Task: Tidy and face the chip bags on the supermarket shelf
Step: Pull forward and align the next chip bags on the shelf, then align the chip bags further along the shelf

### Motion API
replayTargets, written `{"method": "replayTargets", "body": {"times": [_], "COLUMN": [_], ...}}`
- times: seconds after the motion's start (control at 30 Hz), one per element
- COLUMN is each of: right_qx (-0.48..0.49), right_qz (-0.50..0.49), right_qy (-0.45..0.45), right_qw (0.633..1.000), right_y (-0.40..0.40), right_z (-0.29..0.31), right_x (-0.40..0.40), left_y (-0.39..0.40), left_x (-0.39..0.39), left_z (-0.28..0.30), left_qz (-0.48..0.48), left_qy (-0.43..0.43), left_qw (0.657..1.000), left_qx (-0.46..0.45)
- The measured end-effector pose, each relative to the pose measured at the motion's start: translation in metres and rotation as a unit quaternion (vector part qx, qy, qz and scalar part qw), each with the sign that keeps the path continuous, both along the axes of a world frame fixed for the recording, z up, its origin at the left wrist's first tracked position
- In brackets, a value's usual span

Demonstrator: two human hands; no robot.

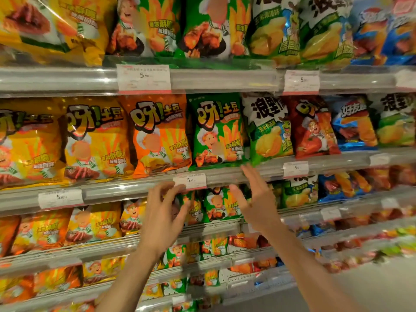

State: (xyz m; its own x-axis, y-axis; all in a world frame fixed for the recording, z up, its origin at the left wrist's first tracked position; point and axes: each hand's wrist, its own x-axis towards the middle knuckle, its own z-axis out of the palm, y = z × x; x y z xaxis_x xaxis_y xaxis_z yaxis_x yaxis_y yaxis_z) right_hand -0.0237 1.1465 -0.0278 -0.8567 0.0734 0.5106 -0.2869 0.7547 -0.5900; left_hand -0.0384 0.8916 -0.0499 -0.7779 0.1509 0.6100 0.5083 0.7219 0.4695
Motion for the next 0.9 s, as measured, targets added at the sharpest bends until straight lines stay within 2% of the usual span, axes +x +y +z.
{"method": "replayTargets", "body": {"times": [0.1, 0.2, 0.37, 0.6, 0.9], "right_qx": [0.035, 0.019, -0.014, -0.055, -0.063], "right_qz": [-0.009, -0.035, -0.092, -0.108, -0.066], "right_qy": [-0.057, -0.106, -0.140, -0.148, -0.135], "right_qw": [0.998, 0.994, 0.986, 0.982, 0.987], "right_y": [0.010, 0.026, 0.062, 0.157, 0.325], "right_z": [-0.039, -0.066, -0.087, -0.099, -0.081], "right_x": [0.031, 0.056, 0.081, 0.075, 0.043], "left_y": [0.004, 0.013, 0.039, 0.122, 0.287], "left_x": [0.016, 0.035, 0.060, 0.060, 0.049], "left_z": [-0.022, -0.039, -0.053, -0.055, -0.035], "left_qz": [0.009, 0.013, 0.037, 0.043, 0.087], "left_qy": [-0.045, -0.105, -0.138, -0.130, -0.090], "left_qw": [0.999, 0.993, 0.984, 0.984, 0.983], "left_qx": [0.028, 0.058, 0.110, 0.117, 0.136]}}
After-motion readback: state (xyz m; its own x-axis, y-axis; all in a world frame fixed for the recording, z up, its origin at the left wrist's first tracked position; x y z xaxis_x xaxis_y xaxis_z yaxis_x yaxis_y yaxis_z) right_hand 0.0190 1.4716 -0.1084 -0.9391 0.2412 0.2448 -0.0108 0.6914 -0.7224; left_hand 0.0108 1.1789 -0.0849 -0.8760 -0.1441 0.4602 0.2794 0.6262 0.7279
